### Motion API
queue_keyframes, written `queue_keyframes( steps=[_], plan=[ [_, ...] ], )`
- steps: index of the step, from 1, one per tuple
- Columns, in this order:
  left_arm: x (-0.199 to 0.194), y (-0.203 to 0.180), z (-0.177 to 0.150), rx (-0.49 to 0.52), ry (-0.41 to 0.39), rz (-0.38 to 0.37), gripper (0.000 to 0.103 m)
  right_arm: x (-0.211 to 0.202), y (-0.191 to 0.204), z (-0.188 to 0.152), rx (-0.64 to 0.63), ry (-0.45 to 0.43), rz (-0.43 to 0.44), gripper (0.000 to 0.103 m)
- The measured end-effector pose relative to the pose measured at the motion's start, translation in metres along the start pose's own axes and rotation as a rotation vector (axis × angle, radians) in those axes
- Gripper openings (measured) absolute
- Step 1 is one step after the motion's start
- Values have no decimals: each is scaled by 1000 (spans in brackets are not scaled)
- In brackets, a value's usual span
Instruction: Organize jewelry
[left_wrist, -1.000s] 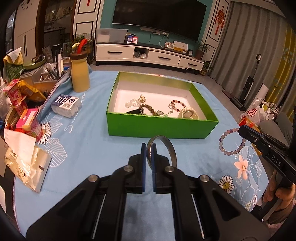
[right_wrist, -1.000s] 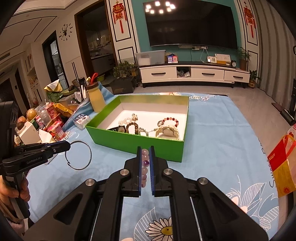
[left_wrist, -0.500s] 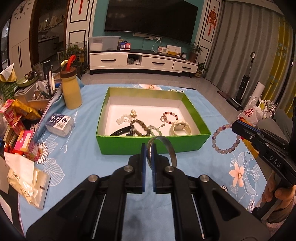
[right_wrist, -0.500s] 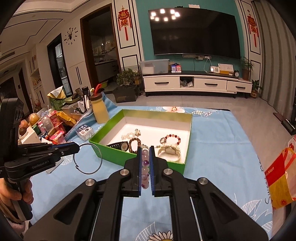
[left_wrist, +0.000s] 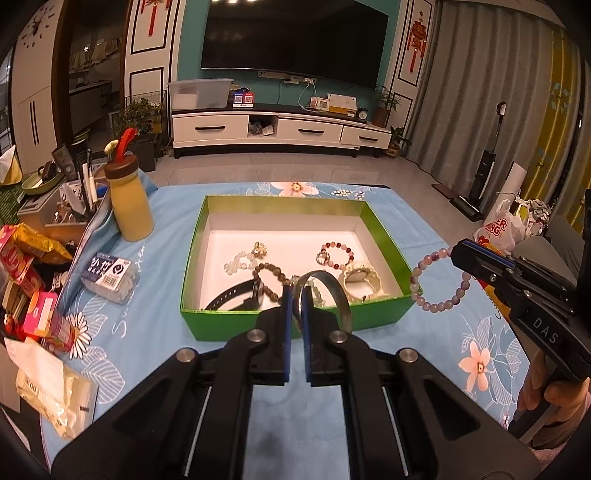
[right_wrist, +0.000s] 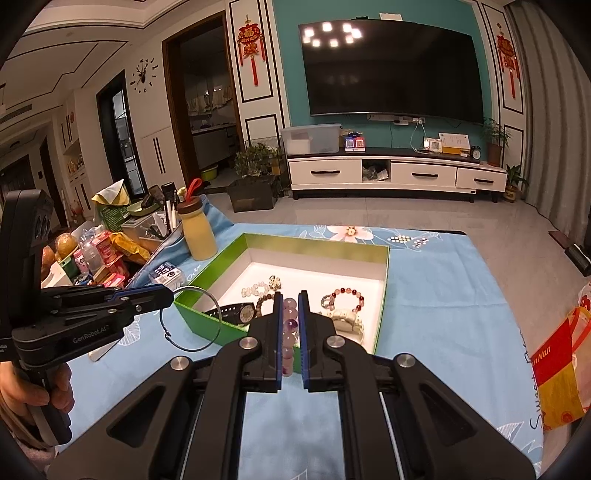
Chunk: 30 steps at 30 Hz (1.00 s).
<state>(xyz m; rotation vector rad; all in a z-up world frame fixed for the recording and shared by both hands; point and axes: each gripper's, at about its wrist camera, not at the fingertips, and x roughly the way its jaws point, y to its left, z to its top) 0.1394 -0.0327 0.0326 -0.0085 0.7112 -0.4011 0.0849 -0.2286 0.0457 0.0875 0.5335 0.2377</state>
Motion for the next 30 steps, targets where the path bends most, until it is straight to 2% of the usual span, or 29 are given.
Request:
queue_keyframes(
  steps=[10,16,20,21,22,23,24,25,27,29,30],
  plan=[
    [42,1,31,-10,21,-3,5,39,-14,21,39,24,13,7],
    [82,6,48,-11,53,24,2,83,-23,31,54,73,-4,7],
    [111,13,54,-36,108,22,3,119,-29,32,71,163,17,7],
    [114,14,56,-35,113,27,6,123,-31,32,79,173,16,9],
    [116,14,57,-35,119,27,18,128,-32,32,84,184,14,12],
    [117,16,58,-43,121,31,40,132,-33,32,88,197,11,17],
    [117,17,59,-48,120,38,52,134,-34,32,95,200,5,28],
    [115,19,60,-53,118,43,63,134,-35,32,100,198,4,33],
    [113,20,61,-51,125,51,68,131,-37,33,110,193,5,35],
    [111,20,62,-45,143,71,83,126,-40,35,122,197,1,42],
    [109,20,62,-42,161,75,86,125,-42,36,130,201,-1,50]
  ],
)
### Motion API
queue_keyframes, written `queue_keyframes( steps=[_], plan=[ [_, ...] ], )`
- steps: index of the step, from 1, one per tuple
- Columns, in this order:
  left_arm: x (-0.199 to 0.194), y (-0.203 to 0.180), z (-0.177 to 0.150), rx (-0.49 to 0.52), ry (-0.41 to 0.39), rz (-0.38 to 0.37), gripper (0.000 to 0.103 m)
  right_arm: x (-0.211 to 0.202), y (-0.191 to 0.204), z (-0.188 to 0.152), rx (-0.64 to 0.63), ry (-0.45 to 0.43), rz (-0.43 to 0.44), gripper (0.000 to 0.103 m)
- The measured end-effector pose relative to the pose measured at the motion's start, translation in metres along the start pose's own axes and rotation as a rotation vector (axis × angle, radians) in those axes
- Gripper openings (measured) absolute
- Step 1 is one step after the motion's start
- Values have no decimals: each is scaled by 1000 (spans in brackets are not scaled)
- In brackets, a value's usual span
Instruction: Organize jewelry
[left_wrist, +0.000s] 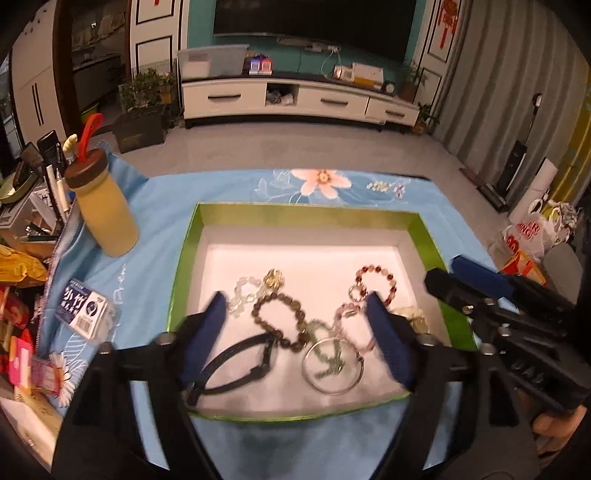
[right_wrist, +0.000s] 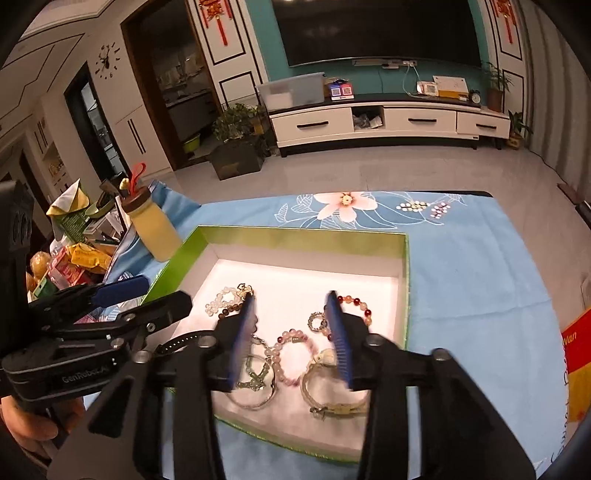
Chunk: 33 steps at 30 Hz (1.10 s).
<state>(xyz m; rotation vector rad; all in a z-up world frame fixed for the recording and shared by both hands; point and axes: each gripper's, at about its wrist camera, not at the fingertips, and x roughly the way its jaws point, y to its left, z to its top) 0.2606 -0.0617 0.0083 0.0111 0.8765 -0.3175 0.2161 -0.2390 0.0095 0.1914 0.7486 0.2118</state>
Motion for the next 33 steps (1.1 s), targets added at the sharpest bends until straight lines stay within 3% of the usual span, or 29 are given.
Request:
queue_keyframes(
  steps=[4,8,10,12,16,18,21,33],
  plan=[
    [-13,-2,2,23,36,40,101,-15,-3,5,0,25,-44,73],
    [-31,-2,11,32,74,93,101,-32,-2,16,-19,72,-100,88],
    [-40,-3,16,30,80,103,101,-40,-2,23,-26,106,-123,101],
    [-53,-6,23,36,78,119,101,-50,1,32,-38,135,-137,102],
    [-76,-10,37,17,90,71,101,-64,9,48,-54,179,-164,102],
    [-82,-15,41,24,104,120,101,-69,12,53,-60,196,-175,102],
    [-91,-21,44,54,93,193,101,-77,19,60,-79,187,-189,102],
    [-100,-23,49,38,78,202,101,-85,30,67,-104,160,-196,102]
  ],
)
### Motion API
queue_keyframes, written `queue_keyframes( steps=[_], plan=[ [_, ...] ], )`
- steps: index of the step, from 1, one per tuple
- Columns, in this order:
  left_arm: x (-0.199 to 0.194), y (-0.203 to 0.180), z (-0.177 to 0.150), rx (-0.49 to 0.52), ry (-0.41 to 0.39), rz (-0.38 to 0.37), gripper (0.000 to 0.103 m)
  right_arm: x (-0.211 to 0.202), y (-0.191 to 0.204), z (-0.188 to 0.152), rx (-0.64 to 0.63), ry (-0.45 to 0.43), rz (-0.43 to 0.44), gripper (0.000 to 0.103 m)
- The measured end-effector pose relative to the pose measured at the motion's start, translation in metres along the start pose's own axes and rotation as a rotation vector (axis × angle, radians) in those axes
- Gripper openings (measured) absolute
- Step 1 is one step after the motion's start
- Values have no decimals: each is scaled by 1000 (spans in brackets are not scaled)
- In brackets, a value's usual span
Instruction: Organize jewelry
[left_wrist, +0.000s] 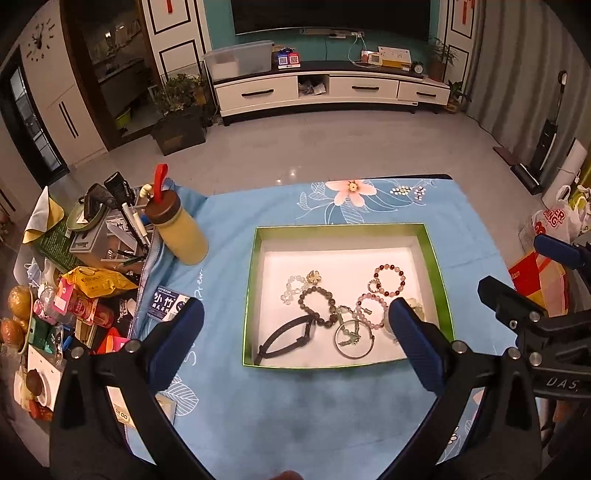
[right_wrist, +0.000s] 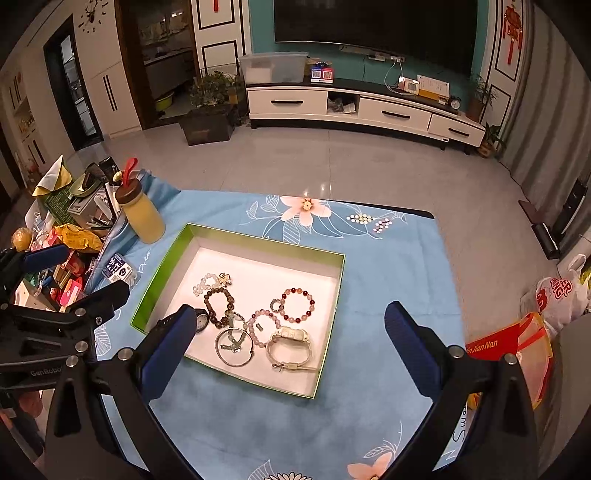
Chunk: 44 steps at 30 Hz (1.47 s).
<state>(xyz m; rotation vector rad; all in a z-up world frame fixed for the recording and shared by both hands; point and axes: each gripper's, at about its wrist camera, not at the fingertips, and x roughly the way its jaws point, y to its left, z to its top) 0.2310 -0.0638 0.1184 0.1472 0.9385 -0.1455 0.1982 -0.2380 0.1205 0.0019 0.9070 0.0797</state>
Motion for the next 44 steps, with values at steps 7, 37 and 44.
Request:
queue_keyframes(
  steps=[7,37,44],
  plan=[
    [2,2,2,-12,6,10,101,-2,-1,0,-4,2,-3,102],
    [23,11,14,-49,33,28,101,9,-7,4,21,0,-20,102],
    [29,15,12,-63,50,23,101,13,-7,3,21,10,-25,102]
  ],
)
